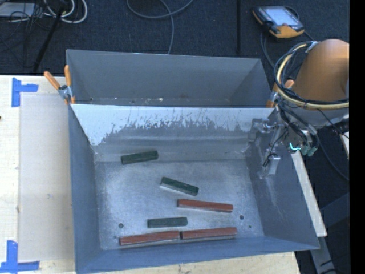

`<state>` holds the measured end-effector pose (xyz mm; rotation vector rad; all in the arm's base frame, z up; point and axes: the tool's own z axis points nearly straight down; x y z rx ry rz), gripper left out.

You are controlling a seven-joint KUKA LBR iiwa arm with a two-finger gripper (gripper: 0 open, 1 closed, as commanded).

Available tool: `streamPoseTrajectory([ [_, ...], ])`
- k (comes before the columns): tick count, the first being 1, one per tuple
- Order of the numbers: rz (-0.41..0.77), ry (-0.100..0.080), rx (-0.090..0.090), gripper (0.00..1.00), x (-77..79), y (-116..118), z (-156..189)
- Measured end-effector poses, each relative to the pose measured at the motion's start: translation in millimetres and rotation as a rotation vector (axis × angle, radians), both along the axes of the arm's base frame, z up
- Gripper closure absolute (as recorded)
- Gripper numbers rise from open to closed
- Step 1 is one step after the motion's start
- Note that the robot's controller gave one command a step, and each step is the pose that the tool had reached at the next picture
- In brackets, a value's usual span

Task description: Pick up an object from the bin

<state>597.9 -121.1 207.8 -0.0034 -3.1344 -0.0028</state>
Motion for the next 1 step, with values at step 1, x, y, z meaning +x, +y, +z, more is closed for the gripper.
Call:
streamPoseTrajectory([
  [1,0.002,-0.007,-0.002,0.00,1.6,0.2,4.1],
])
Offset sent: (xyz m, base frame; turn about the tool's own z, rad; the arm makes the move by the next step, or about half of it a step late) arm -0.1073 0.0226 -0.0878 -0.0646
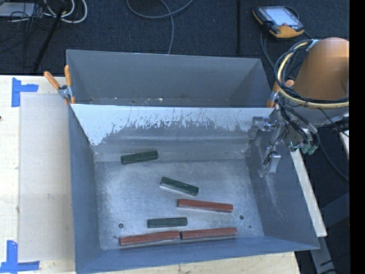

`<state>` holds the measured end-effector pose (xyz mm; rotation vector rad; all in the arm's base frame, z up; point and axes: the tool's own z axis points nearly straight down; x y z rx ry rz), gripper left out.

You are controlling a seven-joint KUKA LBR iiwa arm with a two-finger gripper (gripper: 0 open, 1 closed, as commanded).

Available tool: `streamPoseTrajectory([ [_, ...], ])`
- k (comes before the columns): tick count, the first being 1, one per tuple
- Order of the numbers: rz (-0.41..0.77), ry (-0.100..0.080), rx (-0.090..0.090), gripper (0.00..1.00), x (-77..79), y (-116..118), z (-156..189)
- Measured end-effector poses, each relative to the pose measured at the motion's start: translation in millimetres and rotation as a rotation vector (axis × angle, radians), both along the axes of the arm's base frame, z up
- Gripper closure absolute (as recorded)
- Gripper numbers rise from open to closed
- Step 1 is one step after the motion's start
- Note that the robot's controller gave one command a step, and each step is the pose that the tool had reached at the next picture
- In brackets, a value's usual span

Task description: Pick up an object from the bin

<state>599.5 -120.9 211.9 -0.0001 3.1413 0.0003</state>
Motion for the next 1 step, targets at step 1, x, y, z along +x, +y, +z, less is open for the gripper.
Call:
streamPoseTrajectory([
  [1,0.031,-0.003,-0.001,0.00,-54.0,12.0,-45.4],
])
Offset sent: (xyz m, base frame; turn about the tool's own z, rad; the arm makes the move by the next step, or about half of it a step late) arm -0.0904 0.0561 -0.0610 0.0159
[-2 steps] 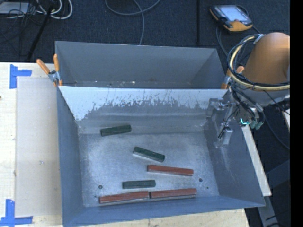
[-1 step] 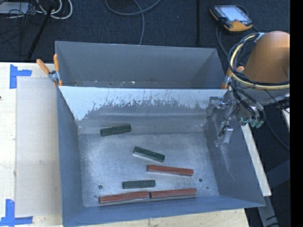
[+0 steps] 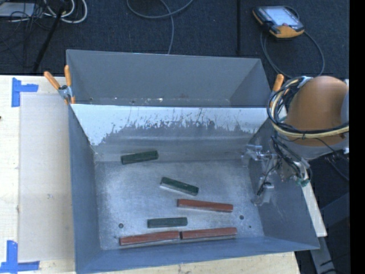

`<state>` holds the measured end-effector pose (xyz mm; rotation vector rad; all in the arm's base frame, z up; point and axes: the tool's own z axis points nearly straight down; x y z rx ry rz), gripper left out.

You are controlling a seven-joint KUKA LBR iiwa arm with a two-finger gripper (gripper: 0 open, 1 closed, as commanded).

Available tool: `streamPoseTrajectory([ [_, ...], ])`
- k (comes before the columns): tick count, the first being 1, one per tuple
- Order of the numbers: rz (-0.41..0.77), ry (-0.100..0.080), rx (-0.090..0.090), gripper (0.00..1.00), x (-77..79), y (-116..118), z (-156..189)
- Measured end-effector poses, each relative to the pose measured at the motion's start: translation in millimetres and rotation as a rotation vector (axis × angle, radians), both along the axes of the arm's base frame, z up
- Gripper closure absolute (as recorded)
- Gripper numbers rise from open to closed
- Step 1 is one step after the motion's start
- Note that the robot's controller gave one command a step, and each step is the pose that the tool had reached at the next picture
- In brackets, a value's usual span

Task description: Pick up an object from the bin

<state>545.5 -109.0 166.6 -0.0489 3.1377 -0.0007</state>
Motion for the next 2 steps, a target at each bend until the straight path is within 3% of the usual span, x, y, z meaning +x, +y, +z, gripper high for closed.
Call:
streamPoseTrajectory([
  [1,-0.036,0.012,0.002,0.00,-31.9,32,-19],
  [2,0.106,0.006,0.001,1.00,-23.9,54,-87],
])
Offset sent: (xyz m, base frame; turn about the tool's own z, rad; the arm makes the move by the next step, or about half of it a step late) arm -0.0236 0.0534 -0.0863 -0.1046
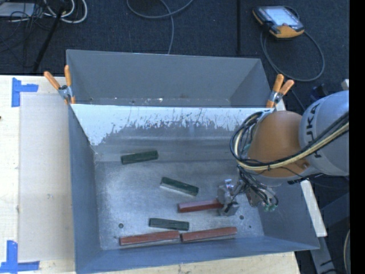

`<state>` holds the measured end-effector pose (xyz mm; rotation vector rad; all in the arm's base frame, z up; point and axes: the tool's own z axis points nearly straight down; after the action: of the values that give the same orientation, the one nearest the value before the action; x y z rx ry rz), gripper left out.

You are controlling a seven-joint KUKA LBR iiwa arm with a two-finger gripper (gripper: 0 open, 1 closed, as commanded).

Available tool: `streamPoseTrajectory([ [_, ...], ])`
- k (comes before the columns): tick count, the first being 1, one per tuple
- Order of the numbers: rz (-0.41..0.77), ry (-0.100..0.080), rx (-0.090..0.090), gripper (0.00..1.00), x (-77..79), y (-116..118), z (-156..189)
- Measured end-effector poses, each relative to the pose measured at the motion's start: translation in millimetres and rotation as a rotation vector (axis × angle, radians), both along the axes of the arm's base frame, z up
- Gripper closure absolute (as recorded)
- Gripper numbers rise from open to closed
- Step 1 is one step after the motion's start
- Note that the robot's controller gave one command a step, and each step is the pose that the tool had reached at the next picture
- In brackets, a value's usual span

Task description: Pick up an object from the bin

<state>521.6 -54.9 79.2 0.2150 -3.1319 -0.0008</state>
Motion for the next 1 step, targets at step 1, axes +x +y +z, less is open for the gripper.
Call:
streamPoseTrajectory([
  [1,0.001,0.000,0.000,1.00,0.0,0.2,0.0],
])
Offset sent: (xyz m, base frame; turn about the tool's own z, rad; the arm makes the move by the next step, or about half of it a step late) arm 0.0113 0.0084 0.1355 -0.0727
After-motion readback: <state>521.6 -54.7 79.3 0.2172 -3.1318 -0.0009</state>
